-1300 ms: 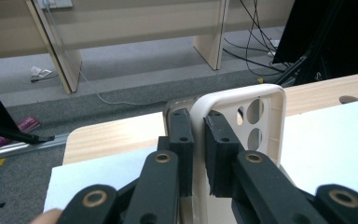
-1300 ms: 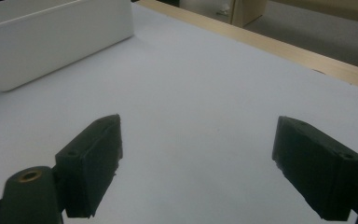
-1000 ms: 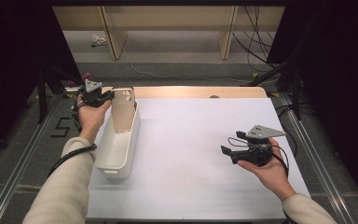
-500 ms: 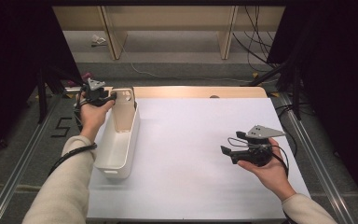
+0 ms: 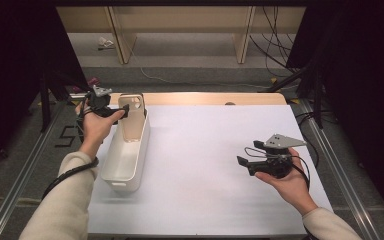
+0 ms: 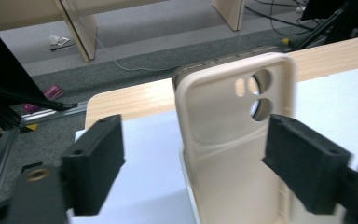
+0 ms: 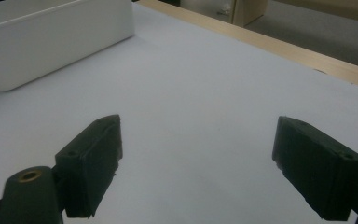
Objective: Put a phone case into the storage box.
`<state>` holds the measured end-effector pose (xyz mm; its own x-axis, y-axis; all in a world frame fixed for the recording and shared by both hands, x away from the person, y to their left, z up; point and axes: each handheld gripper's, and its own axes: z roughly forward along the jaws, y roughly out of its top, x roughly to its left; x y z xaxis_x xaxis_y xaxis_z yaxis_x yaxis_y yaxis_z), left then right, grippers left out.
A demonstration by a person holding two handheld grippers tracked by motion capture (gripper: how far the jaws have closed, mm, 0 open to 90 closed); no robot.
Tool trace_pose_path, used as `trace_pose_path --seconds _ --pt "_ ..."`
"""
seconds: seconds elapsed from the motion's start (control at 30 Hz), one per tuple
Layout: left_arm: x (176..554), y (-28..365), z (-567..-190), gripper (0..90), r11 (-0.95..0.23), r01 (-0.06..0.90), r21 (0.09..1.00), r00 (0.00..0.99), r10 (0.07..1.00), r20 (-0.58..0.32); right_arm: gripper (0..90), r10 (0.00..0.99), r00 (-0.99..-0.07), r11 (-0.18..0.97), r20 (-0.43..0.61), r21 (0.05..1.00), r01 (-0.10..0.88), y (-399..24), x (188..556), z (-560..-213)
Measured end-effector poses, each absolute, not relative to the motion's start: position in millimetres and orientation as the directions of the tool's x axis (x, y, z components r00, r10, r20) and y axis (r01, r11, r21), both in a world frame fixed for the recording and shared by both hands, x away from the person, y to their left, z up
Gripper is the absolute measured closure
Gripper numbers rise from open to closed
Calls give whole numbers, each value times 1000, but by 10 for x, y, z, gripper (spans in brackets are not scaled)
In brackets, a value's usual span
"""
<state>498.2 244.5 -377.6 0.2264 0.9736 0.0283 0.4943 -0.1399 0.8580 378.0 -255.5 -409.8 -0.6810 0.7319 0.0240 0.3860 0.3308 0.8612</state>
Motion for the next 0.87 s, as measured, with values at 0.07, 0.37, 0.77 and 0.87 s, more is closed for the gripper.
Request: trace_pose_path --seconds 0.07,0.37,0.77,0.87 --pt "4833 2432 -3739 147 -140 484 864 259 966 11 166 733 -680 327 28 862 388 -2563 3783 -4100" --pt "3929 2333 -3815 30 -113 415 903 390 919 -64 165 731 -681 325 30 863 386 -2569 3783 -4100" --pt "3459 2160 -4031 21 -189 321 928 503 864 2 165 729 -684 308 40 872 380 -2586 3770 -4084" --pt "3422 2152 -4053 21 -184 315 931 511 859 -3 163 730 -682 301 45 875 379 -2596 3770 -4078"
